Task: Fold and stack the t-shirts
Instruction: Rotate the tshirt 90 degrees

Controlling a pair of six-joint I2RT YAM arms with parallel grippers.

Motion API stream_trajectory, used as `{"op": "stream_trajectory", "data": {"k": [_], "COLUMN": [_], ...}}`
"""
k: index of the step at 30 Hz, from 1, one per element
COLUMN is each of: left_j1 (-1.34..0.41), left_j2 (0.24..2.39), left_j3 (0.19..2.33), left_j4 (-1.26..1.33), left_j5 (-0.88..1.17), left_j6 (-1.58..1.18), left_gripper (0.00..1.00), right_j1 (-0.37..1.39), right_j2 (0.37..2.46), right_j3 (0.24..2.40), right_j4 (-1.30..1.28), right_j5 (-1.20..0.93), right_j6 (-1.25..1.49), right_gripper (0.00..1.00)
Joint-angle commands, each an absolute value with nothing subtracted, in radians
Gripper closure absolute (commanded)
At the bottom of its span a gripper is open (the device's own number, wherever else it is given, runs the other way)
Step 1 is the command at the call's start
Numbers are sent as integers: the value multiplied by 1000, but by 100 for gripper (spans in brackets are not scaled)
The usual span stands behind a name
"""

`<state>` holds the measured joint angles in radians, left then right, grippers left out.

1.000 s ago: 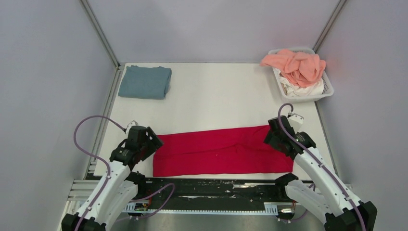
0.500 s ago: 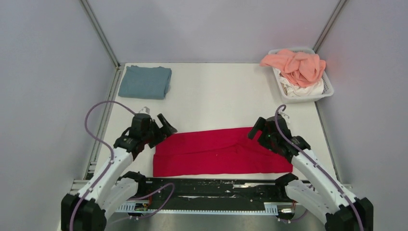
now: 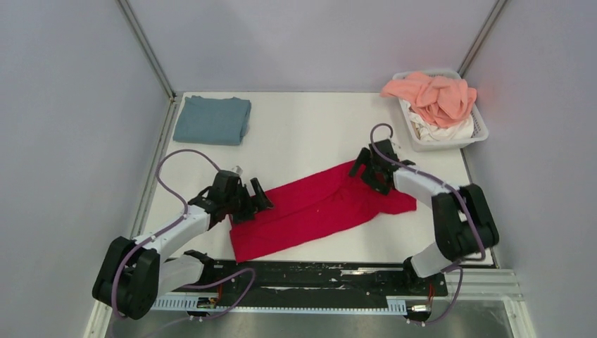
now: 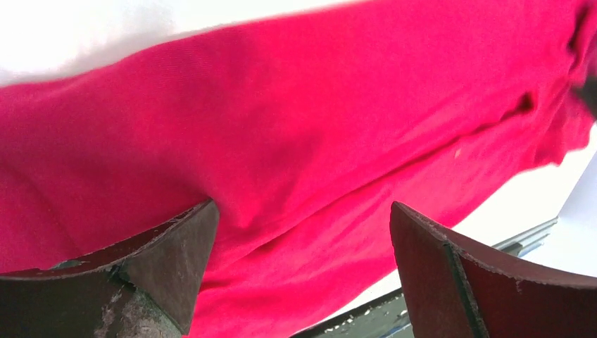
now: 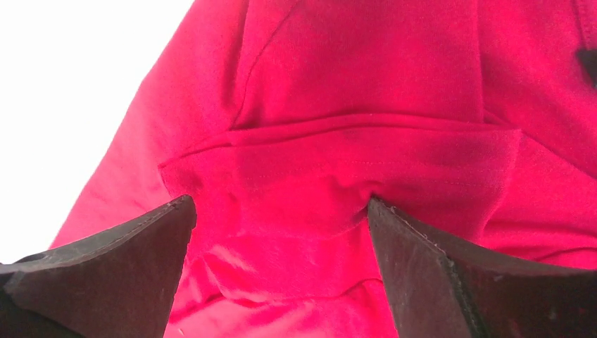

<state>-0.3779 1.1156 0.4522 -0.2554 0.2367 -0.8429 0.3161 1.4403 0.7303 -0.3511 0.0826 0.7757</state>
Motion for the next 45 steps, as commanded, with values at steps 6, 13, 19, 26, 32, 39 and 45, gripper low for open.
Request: {"op": "stream_trajectory", "data": {"k": [6, 13, 19, 26, 32, 39, 45], "left_j1": [-618, -797, -895, -986, -1018, -913, -830], "left_j2": [1103, 1184, 1329, 1318, 1116, 976, 927], "left_j3": [403, 401, 476, 610, 670, 581, 491], "left_j4": [-100, 33, 99, -16, -234, -429, -418], "left_j5": [121, 24, 25, -31, -205, -201, -118], "left_j6": [-1094, -1263, -1298, -1233, -1059, -958, -945], "left_gripper": [0, 0, 0, 0, 0, 0, 0], "right_j1": [272, 279, 292, 304, 310, 395, 570], "right_j2": [2081, 2416, 2537, 2422, 2145, 1667, 1327], "right_j3": [1379, 1835, 2018, 2068, 1897, 1312, 849], "right_j4": [-187, -225, -232, -265, -313, -410, -416], "right_j5": [-100, -301, -411, -288, -20, 17, -102], "right_j6": [440, 349, 367, 334, 308, 385, 498], "right_gripper": [0, 0, 0, 0, 0, 0, 0]}}
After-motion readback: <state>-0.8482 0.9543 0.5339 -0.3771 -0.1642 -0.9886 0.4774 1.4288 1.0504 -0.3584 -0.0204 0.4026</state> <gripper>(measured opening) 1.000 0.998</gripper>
